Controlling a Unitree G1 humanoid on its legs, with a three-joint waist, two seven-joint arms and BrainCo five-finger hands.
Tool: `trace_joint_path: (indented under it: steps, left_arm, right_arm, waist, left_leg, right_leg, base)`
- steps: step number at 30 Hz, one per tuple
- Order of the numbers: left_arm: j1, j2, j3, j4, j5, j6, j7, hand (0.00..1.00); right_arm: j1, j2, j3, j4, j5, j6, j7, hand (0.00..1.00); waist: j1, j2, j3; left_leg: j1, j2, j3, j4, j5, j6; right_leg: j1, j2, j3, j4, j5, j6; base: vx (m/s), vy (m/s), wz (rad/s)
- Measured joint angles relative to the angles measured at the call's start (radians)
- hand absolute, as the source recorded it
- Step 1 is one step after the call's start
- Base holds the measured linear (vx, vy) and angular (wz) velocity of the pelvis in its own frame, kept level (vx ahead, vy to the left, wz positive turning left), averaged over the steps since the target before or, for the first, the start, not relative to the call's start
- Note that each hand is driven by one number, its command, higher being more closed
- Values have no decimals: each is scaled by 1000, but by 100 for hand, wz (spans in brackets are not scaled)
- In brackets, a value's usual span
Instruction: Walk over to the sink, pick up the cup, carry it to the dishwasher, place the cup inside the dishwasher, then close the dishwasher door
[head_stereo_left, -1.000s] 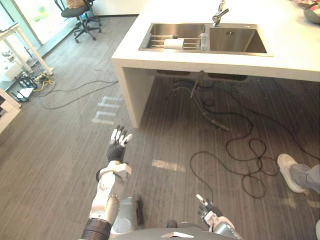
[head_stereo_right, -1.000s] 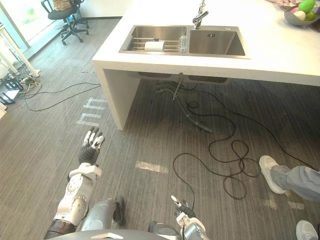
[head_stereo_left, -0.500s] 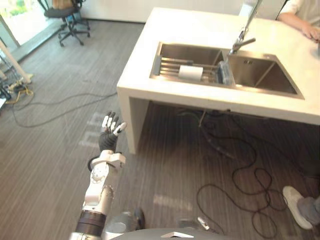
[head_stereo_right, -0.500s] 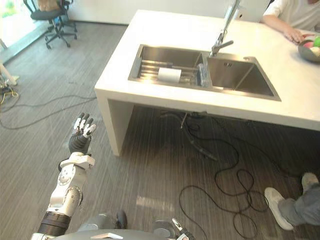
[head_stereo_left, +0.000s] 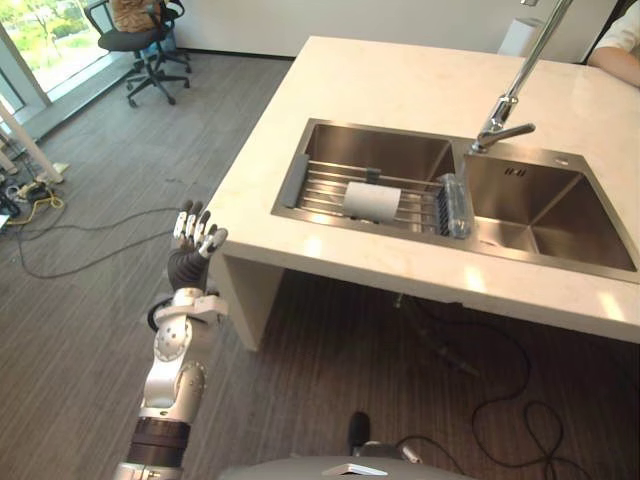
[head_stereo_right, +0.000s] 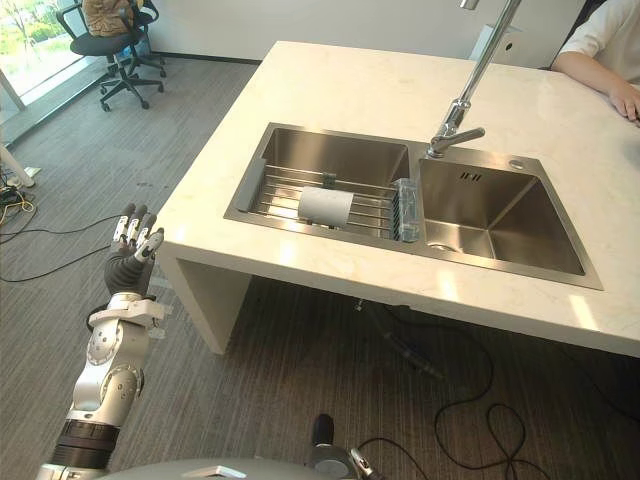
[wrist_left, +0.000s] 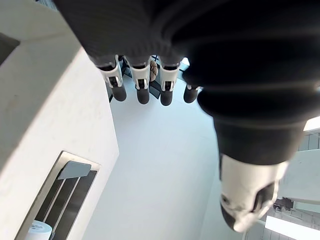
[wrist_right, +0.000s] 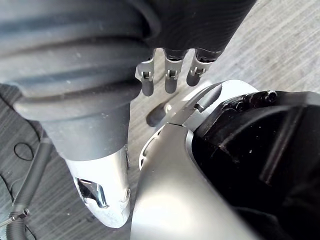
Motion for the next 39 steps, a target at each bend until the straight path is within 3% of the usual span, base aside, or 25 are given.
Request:
trace_joint_path:
  steps: [6,12,13,14,15,16,17,18,19,20,21,22,24,26,27,30,33,34,35,38,39]
  left_arm:
    - [0,-1,-18,0,0,2,0,0]
    - [-14,-29,-99,0,-3,53,-6,0]
    - [-17,-43,-104,0,-3,55,-7,0]
    - [-18,-76,-126,1,-2,57,-8,0]
    - [-18,-82,-126,3,-2,58,-9,0]
    - [-27,-83,-124,5,-2,58,-10,0]
    - [-31,-82,-123,5,-2,58,-10,0]
    - [-32,-92,-114,-17,1,59,-8,0]
    - [-31,-99,-111,-33,1,59,-6,0]
    - [-31,-102,-107,-55,1,58,-6,0]
    - [-21,-111,-81,-71,1,57,-14,0]
    - [-20,-109,-66,-76,1,57,-21,0]
    - [-19,-109,-42,-99,6,57,-45,0]
    - [-6,-107,-29,-156,51,57,-47,0]
    - [0,-101,-27,-197,96,55,-26,0]
    - [7,-75,23,-290,115,35,0,0]
    - [5,-53,62,-384,111,-6,-8,0]
    - [4,-49,61,-392,108,-8,-9,0]
    - [-4,-38,61,-397,105,-8,-10,0]
    - [-9,-29,52,-375,104,3,3,0]
    - [-9,-29,43,-368,103,5,6,0]
  right_arm:
    - [1,-3,0,0,2,-6,1,0]
    - [6,7,3,-9,90,-83,19,0]
    - [8,8,3,-12,101,-88,21,0]
    - [37,6,2,-54,145,-91,24,0]
    - [45,8,2,-66,166,-93,25,0]
    - [45,12,2,-75,180,-95,26,0]
    - [37,21,2,-79,208,-97,38,0]
    - [27,22,2,-84,213,-108,66,0]
    - [23,19,2,-88,208,-113,65,0]
    - [24,12,0,-94,193,-121,65,0]
    - [27,7,-3,-112,193,-127,68,0]
    - [18,0,-10,-123,194,-132,68,0]
    - [-11,2,-14,-131,193,-132,67,0]
    - [-23,8,6,-165,193,-131,63,0]
    - [-38,10,8,-166,179,-131,55,0]
    - [-58,5,30,-166,112,-127,28,0]
    - [-43,9,32,-165,101,-117,0,0]
    - [-37,11,31,-165,121,-112,-3,0]
    - [-26,23,29,-158,143,-105,-3,0]
    - [-6,77,23,-151,156,-109,1,0]
    - [-4,81,22,-149,154,-112,3,0]
  waist:
    - [-2,8,5]
    - [-25,16,-1]
    - [-27,21,-4]
    - [-39,56,-21]
    - [-36,67,-29]
    - [-37,50,-30]
    - [-42,35,-24]
    - [-36,34,-24]
    - [-31,41,-18]
    - [-25,53,-14]
    - [-17,76,-7]
    - [-16,93,-7]
    - [-9,89,-7]
    - [13,75,-5]
    - [31,68,-6]
    - [40,64,-8]
    - [45,74,-19]
    - [43,70,-28]
    - [39,59,-40]
    - [40,-18,-51]
    - [41,-24,-54]
  left_leg:
    - [16,0,4,-2,0,0]
    - [35,8,50,-18,-2,2]
    - [33,13,50,-18,-9,2]
    - [33,47,60,-18,-15,-26]
    - [32,57,71,11,-11,-37]
    - [7,59,86,97,-10,-43]
    - [-77,72,117,284,0,-75]
    - [-182,114,109,553,92,-64]
    - [-213,128,101,639,149,-47]
    - [-260,150,80,751,255,-30]
    - [-333,164,44,893,349,-38]
    - [-367,159,56,925,293,-32]
    - [-410,143,119,871,179,4]
    - [-417,126,164,735,129,10]
    - [-414,107,160,658,127,6]
    - [-379,78,159,519,131,6]
    - [-294,41,161,274,221,61]
    - [-276,33,157,242,203,65]
    - [-243,12,156,176,187,64]
    - [-194,-35,158,76,181,65]
    - [-189,-39,158,70,179,68]
  right_leg:
    - [13,0,0,0,0,0]
    - [18,-6,-8,5,-7,8]
    - [8,-5,-9,20,-15,14]
    - [-34,12,-34,112,-78,10]
    - [-45,18,-55,159,-115,7]
    - [-52,11,-61,196,-151,-11]
    - [-54,-1,-51,233,-176,-10]
    - [-22,2,-45,239,-202,-28]
    - [-8,12,-35,238,-217,-42]
    - [26,31,-30,233,-234,-68]
    - [76,47,-4,199,-246,-86]
    - [95,52,4,182,-248,-93]
    - [128,54,21,144,-247,-101]
    - [145,56,57,135,-259,-105]
    - [149,55,79,147,-267,-91]
    - [161,52,108,184,-289,-55]
    - [165,61,104,201,-325,-11]
    - [163,57,103,205,-334,-7]
    - [161,44,100,213,-352,7]
    - [160,7,81,228,-382,16]
    - [161,4,78,228,-383,17]
  base:
    - [0,0,0]
    - [-14,1,-3]
    - [-7,-57,-4]
    - [39,-77,-8]
    - [100,-72,-13]
    - [110,-72,-17]
    - [142,-139,-20]
    - [97,-185,-27]
    - [79,-183,-32]
    - [125,-194,-47]
    - [165,-173,-53]
    - [201,-160,-44]
    - [241,-160,-39]
    - [270,-136,-55]
    - [277,-82,-62]
    - [271,-23,-55]
    - [288,97,-26]
    - [283,197,9]
    - [164,142,19]
    - [162,146,15]
    - [69,87,8]
